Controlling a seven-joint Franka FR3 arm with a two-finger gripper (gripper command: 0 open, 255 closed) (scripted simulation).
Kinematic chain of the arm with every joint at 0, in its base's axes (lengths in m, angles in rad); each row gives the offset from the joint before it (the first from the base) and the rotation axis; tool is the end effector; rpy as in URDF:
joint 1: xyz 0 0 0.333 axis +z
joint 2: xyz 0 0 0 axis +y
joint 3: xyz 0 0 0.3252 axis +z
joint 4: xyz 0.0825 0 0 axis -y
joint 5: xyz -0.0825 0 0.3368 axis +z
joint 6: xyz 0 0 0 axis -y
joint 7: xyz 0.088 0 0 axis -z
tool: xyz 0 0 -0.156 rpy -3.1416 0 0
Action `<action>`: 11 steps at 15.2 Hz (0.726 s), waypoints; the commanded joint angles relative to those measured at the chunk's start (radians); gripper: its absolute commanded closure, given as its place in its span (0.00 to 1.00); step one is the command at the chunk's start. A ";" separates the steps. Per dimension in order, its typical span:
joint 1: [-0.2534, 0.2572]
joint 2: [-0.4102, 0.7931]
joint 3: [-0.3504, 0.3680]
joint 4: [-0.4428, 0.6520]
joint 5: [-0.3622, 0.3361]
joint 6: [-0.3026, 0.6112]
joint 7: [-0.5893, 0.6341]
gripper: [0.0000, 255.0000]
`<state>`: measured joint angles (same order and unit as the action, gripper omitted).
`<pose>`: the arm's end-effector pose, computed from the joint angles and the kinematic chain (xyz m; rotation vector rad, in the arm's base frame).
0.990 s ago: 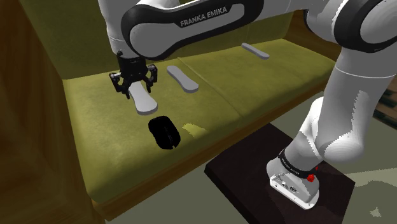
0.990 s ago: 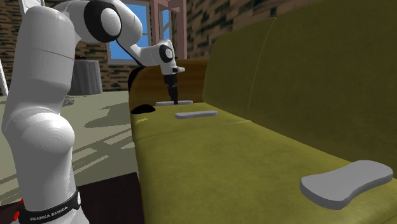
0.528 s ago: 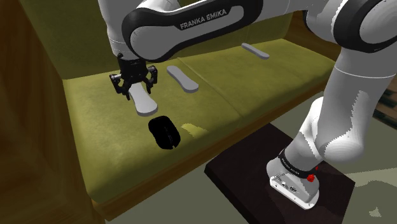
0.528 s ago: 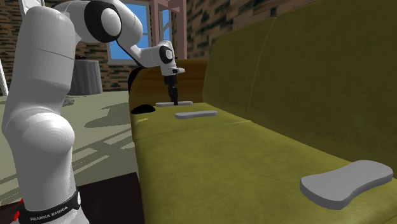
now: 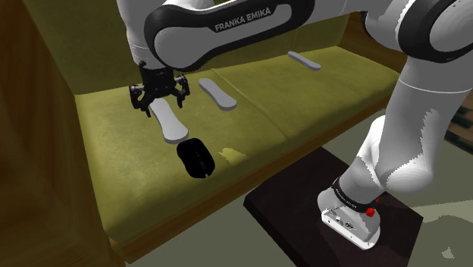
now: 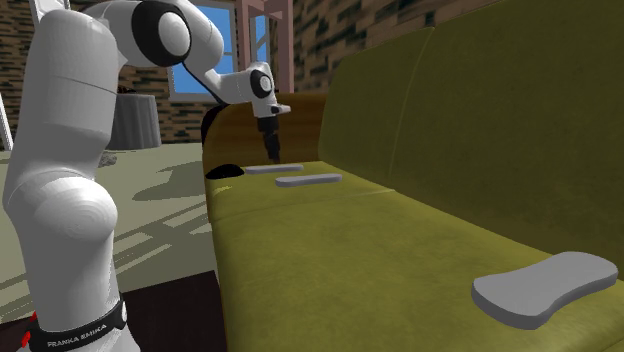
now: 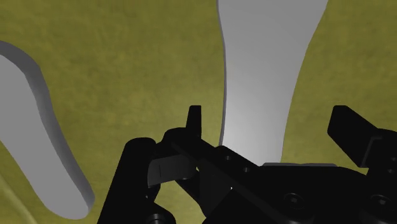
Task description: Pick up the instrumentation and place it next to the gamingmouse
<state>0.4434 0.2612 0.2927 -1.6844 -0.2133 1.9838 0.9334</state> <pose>0.4694 0.3767 0.4335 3.0844 -0.1972 0.1942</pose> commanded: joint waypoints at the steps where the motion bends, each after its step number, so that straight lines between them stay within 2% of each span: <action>1: 0.003 -0.014 0.004 0.033 0.007 -0.047 -0.004 0.00; 3: 0.006 -0.026 0.007 0.077 0.013 -0.102 -0.009 0.00; 11: 0.006 -0.026 0.007 0.077 0.013 -0.102 -0.009 0.00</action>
